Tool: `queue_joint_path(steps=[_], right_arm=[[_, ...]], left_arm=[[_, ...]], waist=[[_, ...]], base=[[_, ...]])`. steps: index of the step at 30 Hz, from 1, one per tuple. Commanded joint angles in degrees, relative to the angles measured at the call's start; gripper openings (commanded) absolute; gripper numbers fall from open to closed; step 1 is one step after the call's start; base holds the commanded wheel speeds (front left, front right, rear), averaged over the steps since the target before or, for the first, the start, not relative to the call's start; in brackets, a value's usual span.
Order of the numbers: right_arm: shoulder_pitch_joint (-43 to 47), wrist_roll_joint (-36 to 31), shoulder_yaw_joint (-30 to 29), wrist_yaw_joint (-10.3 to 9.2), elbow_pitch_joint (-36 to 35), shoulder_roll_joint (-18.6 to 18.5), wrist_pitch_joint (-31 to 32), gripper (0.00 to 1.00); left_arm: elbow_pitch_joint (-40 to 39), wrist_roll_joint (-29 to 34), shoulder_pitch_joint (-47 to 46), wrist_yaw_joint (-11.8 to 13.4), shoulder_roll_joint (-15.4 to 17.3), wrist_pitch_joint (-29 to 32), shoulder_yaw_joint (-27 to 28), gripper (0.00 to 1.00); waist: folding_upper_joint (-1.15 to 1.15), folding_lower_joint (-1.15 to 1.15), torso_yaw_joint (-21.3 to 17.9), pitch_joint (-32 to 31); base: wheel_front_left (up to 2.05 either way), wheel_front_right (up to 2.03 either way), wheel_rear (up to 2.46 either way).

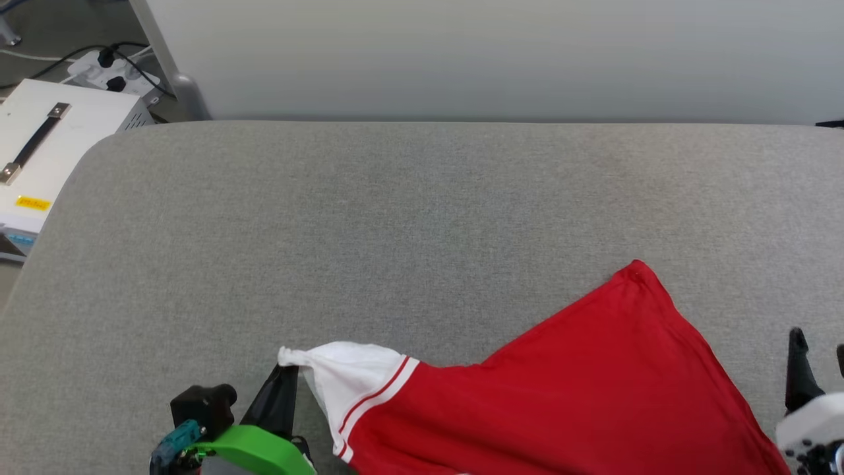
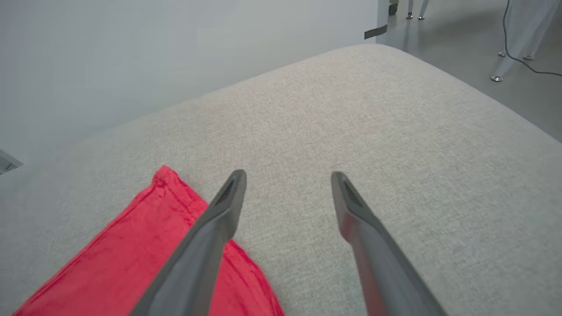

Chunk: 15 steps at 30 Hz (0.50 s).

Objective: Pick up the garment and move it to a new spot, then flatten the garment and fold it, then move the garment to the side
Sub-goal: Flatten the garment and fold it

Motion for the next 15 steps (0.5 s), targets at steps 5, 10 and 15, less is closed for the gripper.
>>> queue_joint_path(steps=[5,10,15], right_arm=[[-8.3,0.0,7.1,-0.03,4.0,-6.3,4.5,1.0],[-14.8,4.1,16.2,-0.03,6.7,-14.1,18.7,1.0],[-21.4,7.6,24.0,-0.03,7.6,-19.7,31.5,1.0]], left_arm=[[0.0,0.6,-4.6,-0.7,-0.6,-0.9,-1.8,0.0],[-0.1,0.9,-6.9,-1.0,-1.2,-1.4,-3.0,0.0],[-0.1,1.2,-8.9,-1.4,-1.6,-2.0,-4.0,0.0]], waist=[[0.0,0.0,3.5,4.1],[0.0,0.0,5.2,6.5],[0.0,0.0,6.5,8.8]], base=[[0.0,0.0,0.0],[0.0,0.0,0.0],[0.0,0.0,0.0]])
